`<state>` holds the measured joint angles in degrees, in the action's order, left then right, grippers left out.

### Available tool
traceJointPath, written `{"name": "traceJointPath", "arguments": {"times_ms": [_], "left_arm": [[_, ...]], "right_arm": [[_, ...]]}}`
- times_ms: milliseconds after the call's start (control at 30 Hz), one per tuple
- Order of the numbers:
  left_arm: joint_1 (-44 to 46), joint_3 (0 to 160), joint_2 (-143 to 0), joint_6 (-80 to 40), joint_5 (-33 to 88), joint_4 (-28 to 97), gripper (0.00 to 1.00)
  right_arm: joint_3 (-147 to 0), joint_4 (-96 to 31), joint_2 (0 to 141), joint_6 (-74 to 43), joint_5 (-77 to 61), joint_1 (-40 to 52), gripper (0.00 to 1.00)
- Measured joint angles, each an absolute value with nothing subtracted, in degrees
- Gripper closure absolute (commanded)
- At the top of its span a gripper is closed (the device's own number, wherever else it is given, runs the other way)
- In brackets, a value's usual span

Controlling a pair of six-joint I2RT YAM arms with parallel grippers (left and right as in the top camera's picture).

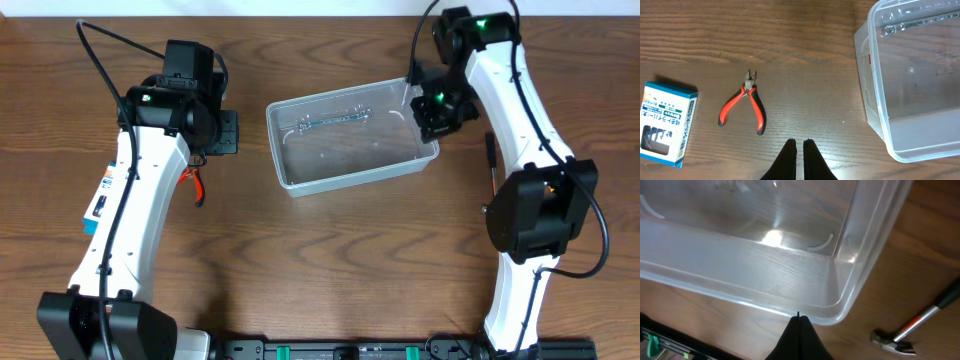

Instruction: Pack container

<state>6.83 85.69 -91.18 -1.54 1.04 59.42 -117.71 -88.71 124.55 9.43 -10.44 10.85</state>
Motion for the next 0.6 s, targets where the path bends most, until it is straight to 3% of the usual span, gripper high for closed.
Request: {"name": "traceJointPath", "arguments": {"times_ms": [600], "left_arm": [[6.83,85.69,-91.18,-1.54,1.04,59.57,0.94]], "right_arm": [[-107.37,-84.16,124.55,9.41,-10.41,10.85,0.99]]}}
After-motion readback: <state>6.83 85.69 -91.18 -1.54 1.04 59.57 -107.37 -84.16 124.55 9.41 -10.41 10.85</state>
